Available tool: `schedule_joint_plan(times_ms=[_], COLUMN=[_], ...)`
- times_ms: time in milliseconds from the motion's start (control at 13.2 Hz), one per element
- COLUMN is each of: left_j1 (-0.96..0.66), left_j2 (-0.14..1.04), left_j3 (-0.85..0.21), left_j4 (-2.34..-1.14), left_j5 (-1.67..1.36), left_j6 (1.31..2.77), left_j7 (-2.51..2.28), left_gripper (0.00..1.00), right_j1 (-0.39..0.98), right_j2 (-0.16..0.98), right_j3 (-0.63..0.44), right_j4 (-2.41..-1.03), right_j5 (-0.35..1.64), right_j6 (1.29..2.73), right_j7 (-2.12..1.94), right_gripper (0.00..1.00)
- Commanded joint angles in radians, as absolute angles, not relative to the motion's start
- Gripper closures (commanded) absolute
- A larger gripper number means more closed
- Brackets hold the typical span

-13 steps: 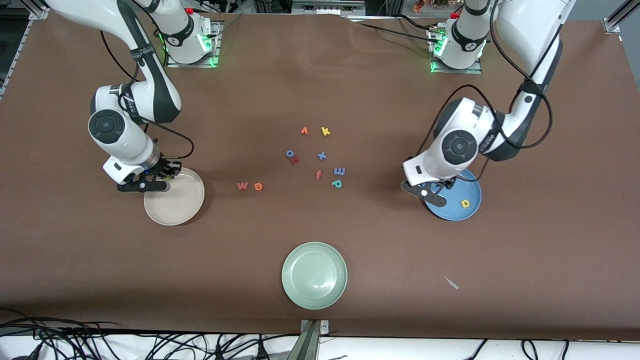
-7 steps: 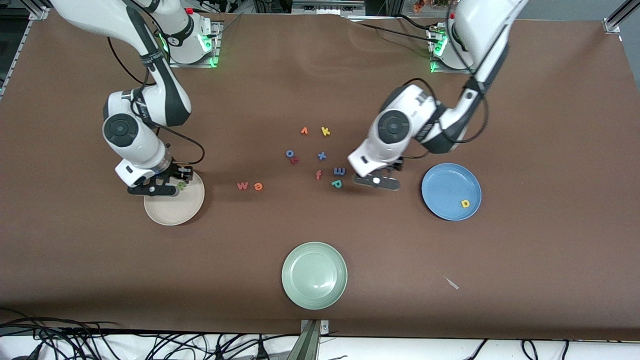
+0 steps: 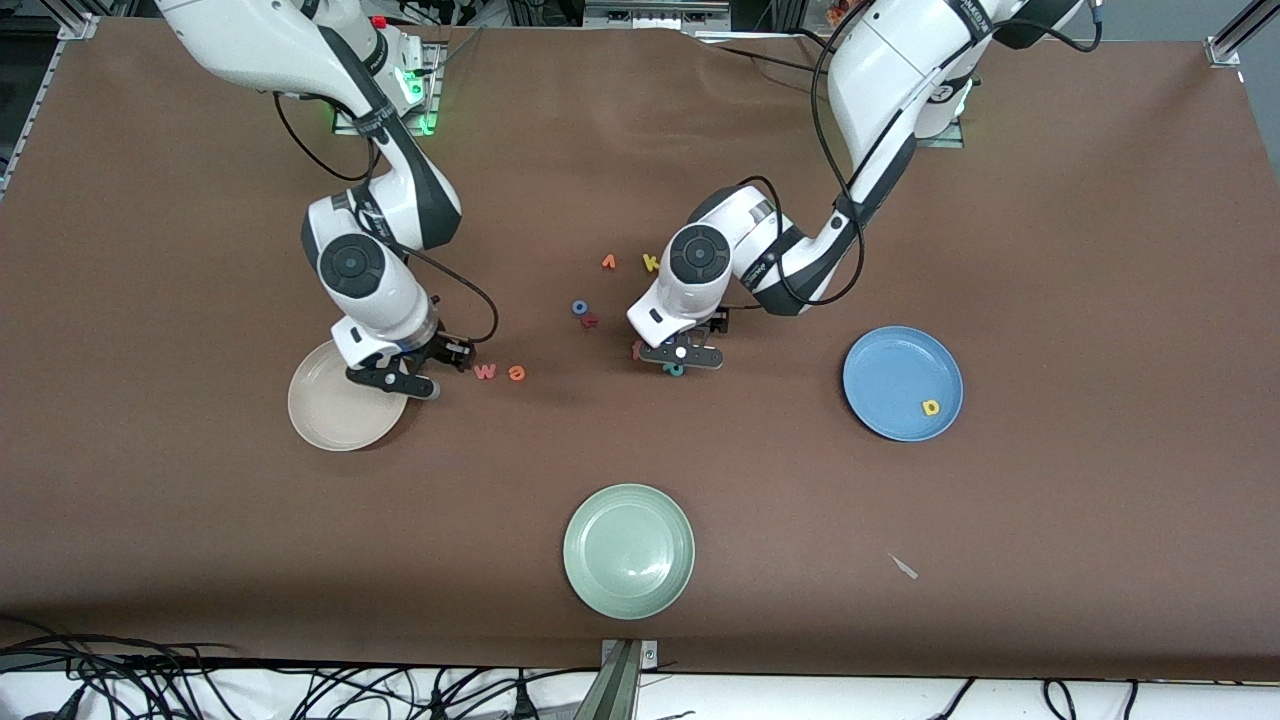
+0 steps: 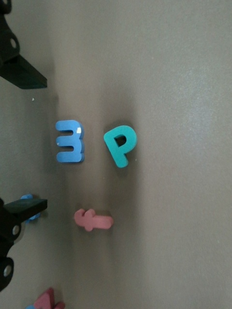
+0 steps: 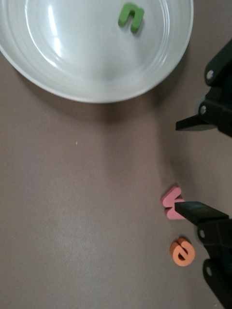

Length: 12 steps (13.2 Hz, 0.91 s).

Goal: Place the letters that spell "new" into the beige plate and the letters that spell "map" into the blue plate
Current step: 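Grasp blue m with the left gripper while the right gripper grasps pink m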

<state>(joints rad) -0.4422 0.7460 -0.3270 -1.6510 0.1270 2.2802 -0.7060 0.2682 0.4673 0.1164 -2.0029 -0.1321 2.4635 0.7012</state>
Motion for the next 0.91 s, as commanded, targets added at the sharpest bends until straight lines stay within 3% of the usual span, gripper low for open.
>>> schedule_joint_plan(times_ms=[0,378,529,605,756,831], left_j1=[-0.46,-0.459,-0.46,-0.46,-0.459,-0.459], left_j2=[0.767,0.787,0.795,0.802,0.802,0.804], left_j3=[-0.307,-0.307,-0.305,-0.304,-0.304,-0.302], left_j4=[-1.62,-1.624,-1.626,-1.626,-1.629,-1.629], left_j5=[0.156,0.184,0.184,0.187,0.247,0.253], left_j6=[2.282,2.341,2.342,2.344,2.342,2.342], left_j7=[-0.719,-0.719,-0.718,-0.718,-0.719,-0.719], left_gripper=[0.06,0.2,0.3,0.39,0.86,0.98], right_j1=[0.275,0.31,0.313,0.313,0.313,0.313], right_j2=[0.534,0.578,0.591,0.591,0.591,0.591], right_j3=[0.121,0.123,0.123,0.123,0.123,0.123], right_j4=[-1.973,-1.95,-1.956,-1.959,-1.962,-1.967], right_j5=[-0.13,-0.13,-0.135,-0.137,-0.137,-0.137], right_j6=[2.531,2.582,2.611,2.611,2.612,2.614], right_j7=[0.753,0.807,0.822,0.822,0.824,0.824], right_gripper=[0.33,0.33,0.33,0.33,0.33,0.33])
